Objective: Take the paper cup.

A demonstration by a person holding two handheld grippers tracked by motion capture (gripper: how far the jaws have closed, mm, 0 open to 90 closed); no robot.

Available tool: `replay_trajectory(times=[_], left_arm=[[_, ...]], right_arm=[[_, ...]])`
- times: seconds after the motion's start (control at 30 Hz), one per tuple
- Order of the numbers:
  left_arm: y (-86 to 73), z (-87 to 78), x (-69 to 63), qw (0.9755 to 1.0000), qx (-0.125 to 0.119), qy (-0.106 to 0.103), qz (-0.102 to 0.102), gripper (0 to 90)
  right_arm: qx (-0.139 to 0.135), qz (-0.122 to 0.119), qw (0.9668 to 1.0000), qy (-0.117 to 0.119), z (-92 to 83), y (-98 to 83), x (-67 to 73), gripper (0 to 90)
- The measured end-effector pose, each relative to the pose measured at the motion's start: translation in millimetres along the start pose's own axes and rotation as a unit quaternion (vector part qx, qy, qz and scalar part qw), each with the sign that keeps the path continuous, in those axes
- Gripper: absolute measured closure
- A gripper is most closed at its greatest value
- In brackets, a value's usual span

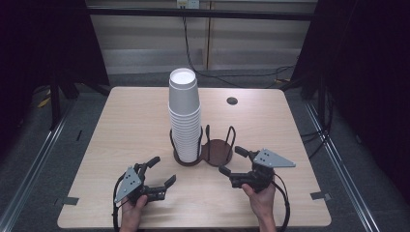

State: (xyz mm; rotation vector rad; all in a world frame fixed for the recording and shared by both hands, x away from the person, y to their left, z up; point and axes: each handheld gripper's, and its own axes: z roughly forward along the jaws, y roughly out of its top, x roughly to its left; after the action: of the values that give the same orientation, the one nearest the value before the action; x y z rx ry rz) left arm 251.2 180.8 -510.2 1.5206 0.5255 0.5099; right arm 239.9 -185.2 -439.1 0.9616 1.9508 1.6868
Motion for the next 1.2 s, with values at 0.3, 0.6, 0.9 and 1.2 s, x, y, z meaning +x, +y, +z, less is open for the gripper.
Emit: replay_trajectory(times=[0.3,0.6,0.9,1.2], left_arm=[[-0.1,-0.2,0.2,1.0000,-0.001,-0.002,-0.001,15.5],[-0.2,-0.9,0.6,1.0000,0.000,0.000,-0.003,15.6],[-0.1,-1.4,1.1,1.0000,-0.001,0.001,-0.003,15.5],[-0.1,-1.5,1.4,1.0000,0.000,0.002,-0.001,15.5]], right_arm=[[0.011,-0.013,0.9998,0.013,5.1,12.0,0.9,13.3],[0.021,-0.019,0.9995,0.011,9.0,25.1,0.3,13.4],[0.023,-0.025,0.9988,0.036,16.0,47.5,1.6,13.7],[0.034,-0.038,0.9970,0.058,24.1,72.4,3.7,13.7]])
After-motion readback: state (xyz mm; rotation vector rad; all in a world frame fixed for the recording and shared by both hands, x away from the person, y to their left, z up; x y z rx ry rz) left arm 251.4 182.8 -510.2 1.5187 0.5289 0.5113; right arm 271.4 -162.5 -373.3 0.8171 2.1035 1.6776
